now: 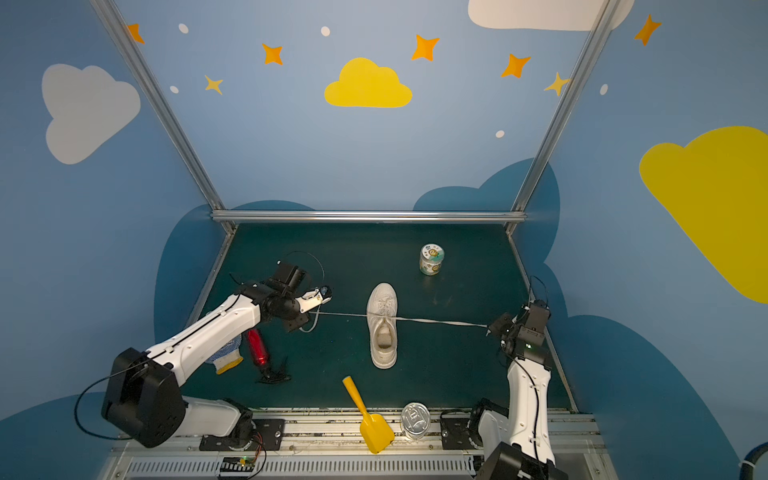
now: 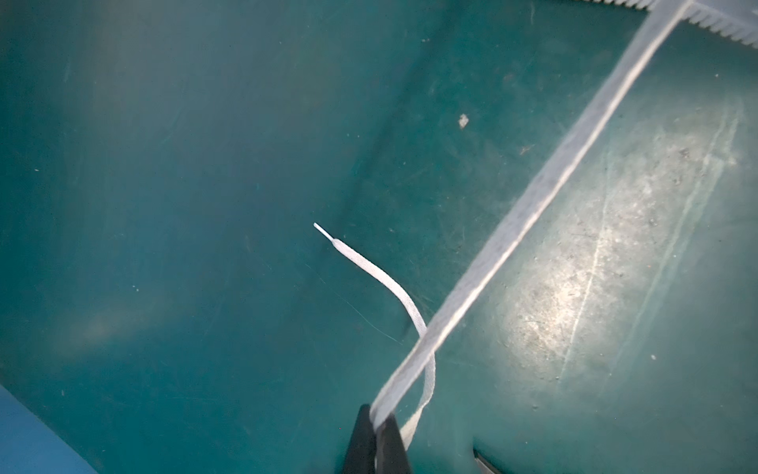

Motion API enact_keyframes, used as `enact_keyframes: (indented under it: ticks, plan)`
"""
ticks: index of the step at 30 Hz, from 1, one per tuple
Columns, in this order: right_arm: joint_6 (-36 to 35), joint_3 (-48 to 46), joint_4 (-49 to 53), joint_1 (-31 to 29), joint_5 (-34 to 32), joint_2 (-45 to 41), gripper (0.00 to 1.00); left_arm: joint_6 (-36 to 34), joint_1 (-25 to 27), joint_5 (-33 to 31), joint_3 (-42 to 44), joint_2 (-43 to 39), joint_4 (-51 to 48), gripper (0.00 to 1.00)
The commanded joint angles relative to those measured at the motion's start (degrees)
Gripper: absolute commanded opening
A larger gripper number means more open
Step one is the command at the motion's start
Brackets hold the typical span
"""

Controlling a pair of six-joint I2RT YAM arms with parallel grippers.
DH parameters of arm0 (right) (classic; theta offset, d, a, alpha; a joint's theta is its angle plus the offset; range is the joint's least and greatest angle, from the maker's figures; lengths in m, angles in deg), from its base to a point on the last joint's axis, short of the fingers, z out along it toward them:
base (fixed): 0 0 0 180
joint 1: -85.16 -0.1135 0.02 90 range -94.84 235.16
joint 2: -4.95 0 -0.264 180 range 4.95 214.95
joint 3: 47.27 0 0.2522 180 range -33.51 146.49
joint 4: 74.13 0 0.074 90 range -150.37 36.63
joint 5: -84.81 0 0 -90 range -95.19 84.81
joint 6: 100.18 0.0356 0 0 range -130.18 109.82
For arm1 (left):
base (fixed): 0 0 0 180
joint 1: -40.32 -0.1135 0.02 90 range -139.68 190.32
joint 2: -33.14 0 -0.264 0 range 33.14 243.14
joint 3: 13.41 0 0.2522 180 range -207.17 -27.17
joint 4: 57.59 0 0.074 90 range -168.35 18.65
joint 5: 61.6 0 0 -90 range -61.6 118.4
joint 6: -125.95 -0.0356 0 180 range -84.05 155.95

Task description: Tie the shoes

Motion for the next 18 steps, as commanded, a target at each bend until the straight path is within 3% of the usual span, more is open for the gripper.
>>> enact_keyframes:
  ticks: [1, 18]
  plan:
    - [1.5, -0.8, -1.6, 1.8, -2.3, 0.2, 0.0, 0.9, -1.0, 0.4, 0.4, 0.9, -1.4, 0.03]
    - [-0.3, -2.3, -3.5, 4.2, -4.4, 2.0, 0.0, -0.5, -4.0, 2.7, 1.1, 2.6, -0.9, 0.03]
